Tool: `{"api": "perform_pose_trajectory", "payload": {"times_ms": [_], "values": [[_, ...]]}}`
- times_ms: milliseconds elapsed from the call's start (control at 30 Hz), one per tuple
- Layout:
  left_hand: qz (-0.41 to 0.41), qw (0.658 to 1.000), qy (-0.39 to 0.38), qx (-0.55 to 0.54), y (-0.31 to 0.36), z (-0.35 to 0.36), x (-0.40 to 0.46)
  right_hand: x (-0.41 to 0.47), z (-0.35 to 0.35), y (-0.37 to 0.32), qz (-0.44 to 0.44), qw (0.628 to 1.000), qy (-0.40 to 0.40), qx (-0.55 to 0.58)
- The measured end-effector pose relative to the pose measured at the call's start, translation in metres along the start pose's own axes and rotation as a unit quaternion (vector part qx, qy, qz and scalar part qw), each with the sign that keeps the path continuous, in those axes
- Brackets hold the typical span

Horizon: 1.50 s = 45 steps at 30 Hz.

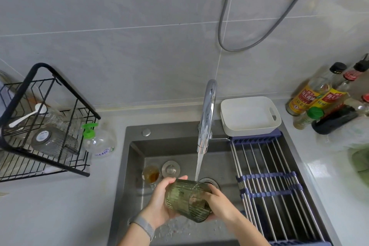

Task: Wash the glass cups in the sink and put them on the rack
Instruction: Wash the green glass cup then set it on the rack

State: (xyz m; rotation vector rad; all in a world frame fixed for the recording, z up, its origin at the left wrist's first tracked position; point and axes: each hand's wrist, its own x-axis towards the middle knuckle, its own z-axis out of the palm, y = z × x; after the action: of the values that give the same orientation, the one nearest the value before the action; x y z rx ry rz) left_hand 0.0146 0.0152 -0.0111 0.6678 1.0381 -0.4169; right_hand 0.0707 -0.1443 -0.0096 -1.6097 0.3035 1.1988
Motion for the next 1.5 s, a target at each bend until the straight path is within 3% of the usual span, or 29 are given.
{"api": "perform_pose_trajectory", "payload": {"times_ms": [400,567,733,933,1067,1233,1300,1400,1500], "values": [[-0.052,0.997,0.027,-0.044,-0.003,-0.022,-0.003,-0.029,0.026,0.019,-0.107,0.994,0.010,0.035],[-0.050,0.998,0.046,-0.009,-0.006,-0.014,0.001,-0.024,0.015,0.014,-0.088,0.987,0.040,0.127],[-0.061,0.995,0.050,0.063,-0.006,-0.010,0.001,-0.014,-0.005,0.003,-0.035,0.999,0.029,0.010],[-0.033,0.998,0.016,0.048,-0.009,-0.003,-0.007,-0.005,-0.016,-0.006,-0.105,0.977,0.103,-0.153],[0.024,0.999,0.003,-0.024,-0.003,-0.006,-0.007,-0.009,-0.019,-0.013,-0.084,0.993,-0.023,-0.081],[0.035,0.999,-0.020,-0.022,-0.004,0.002,-0.009,0.001,-0.015,-0.009,-0.095,0.980,0.095,-0.147],[0.042,0.998,-0.029,-0.036,-0.001,0.004,-0.011,0.001,-0.016,-0.015,-0.097,0.981,0.077,-0.146],[0.055,0.997,-0.029,-0.050,0.008,0.002,-0.012,-0.005,-0.023,-0.027,-0.101,0.986,-0.024,-0.134],[0.050,0.997,-0.048,-0.042,0.008,0.007,-0.013,-0.005,-0.021,-0.033,-0.113,0.978,0.054,-0.170]]}}
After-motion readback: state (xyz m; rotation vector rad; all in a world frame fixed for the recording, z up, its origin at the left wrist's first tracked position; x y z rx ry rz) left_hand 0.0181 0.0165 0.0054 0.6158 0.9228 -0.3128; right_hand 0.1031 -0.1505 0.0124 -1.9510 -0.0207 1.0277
